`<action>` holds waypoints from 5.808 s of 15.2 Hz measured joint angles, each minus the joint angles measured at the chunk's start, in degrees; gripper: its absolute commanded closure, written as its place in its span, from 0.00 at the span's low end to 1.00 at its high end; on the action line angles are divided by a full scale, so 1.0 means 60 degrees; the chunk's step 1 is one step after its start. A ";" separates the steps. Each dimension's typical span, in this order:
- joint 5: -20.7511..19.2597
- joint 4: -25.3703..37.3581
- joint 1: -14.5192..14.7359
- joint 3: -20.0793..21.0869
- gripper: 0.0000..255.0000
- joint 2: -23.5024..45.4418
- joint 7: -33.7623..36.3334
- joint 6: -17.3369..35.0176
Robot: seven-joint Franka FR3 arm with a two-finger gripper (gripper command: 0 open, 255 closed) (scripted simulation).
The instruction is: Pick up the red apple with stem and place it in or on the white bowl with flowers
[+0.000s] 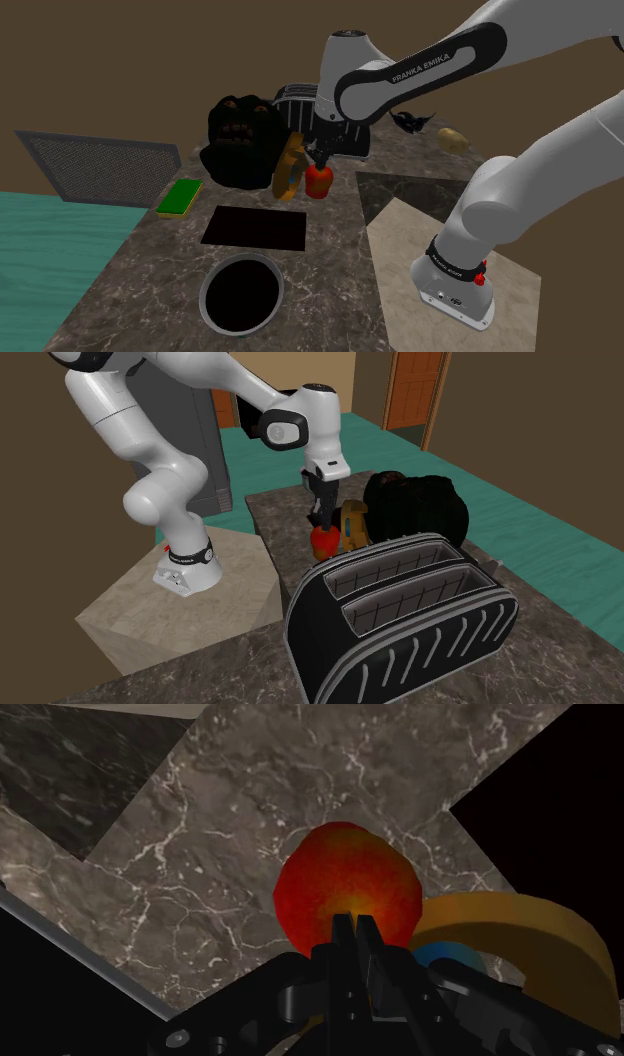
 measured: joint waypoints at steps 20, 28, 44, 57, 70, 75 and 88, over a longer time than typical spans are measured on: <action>0.0017 0.1488 0.0017 -0.0185 1.00 -0.0831 -0.0141 -0.2311; -0.0007 0.2393 -0.0001 -0.0263 1.00 -0.1002 -0.0191 -0.3386; 0.0479 0.3967 0.0525 0.0899 1.00 -0.1120 0.1330 -0.5043; 0.0903 0.6312 0.1127 0.3476 1.00 0.0170 0.4563 -0.5957; -0.0254 0.8888 0.1340 0.5958 1.00 0.2761 0.7623 -0.6312; -0.0103 0.8116 0.1377 0.5926 1.00 0.2552 0.7594 -0.5688; -0.0067 0.6372 0.1428 0.6007 1.00 0.2530 0.7665 -0.3963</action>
